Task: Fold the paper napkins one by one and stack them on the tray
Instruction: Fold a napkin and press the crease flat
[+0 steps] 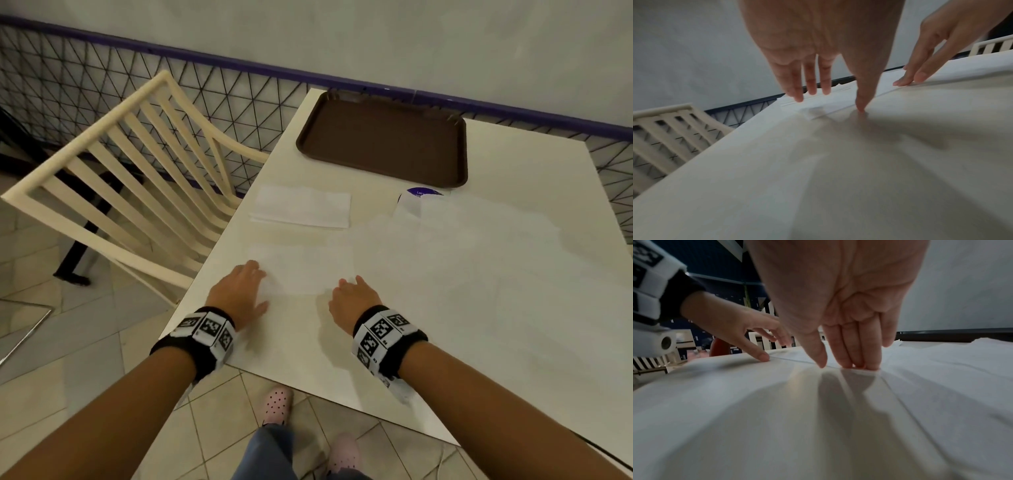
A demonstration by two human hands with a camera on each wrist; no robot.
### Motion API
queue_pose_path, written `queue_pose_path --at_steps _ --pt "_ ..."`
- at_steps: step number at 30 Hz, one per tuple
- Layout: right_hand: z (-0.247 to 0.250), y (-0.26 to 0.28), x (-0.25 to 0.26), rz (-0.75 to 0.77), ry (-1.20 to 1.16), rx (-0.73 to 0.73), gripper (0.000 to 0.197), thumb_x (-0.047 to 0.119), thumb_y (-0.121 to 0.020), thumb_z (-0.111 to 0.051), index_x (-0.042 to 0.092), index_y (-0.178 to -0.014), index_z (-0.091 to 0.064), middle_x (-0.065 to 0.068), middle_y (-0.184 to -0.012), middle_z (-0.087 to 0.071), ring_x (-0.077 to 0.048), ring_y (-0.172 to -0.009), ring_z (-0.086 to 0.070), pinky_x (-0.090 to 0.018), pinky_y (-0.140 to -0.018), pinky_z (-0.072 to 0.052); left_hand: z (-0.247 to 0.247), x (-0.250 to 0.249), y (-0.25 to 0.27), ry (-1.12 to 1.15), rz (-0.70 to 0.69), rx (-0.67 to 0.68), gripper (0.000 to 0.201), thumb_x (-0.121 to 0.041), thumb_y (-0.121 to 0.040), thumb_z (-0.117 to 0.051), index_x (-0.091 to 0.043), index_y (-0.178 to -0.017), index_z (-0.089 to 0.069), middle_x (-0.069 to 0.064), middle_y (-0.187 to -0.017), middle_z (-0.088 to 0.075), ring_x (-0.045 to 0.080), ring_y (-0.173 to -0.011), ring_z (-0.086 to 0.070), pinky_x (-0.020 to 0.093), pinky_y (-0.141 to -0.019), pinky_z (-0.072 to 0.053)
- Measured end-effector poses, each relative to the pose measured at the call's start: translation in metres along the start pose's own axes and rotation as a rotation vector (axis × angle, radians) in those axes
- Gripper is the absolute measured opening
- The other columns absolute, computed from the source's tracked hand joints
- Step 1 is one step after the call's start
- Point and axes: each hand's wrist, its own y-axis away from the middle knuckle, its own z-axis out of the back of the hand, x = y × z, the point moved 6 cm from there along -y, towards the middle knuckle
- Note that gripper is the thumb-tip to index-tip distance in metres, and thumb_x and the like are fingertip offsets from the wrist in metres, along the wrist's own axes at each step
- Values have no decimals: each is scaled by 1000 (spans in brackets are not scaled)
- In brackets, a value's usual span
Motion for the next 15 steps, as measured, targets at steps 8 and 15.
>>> queue_pose_path --at_steps 8,15 --pt "25 -10 -8 25 -64 -16 41 34 -97 -42 5 -124 -52 -15 -127 -53 -32 -119 -49 -37 -101 -39 0 -37 -38 -288 -143 261 61 -15 -94 -44 -17 -148 -16 6 -149 -17 26 -131 -29 33 -92 -44" --pt "26 -18 13 21 26 -158 38 29 -95 -48 3 -122 -52 -13 -112 -65 -27 -102 -63 -38 -99 -38 -2 -45 -42 -354 -178 222 41 -14 -96 -44 -4 -135 -40 18 -132 -43 29 -110 -53 32 -83 -49"
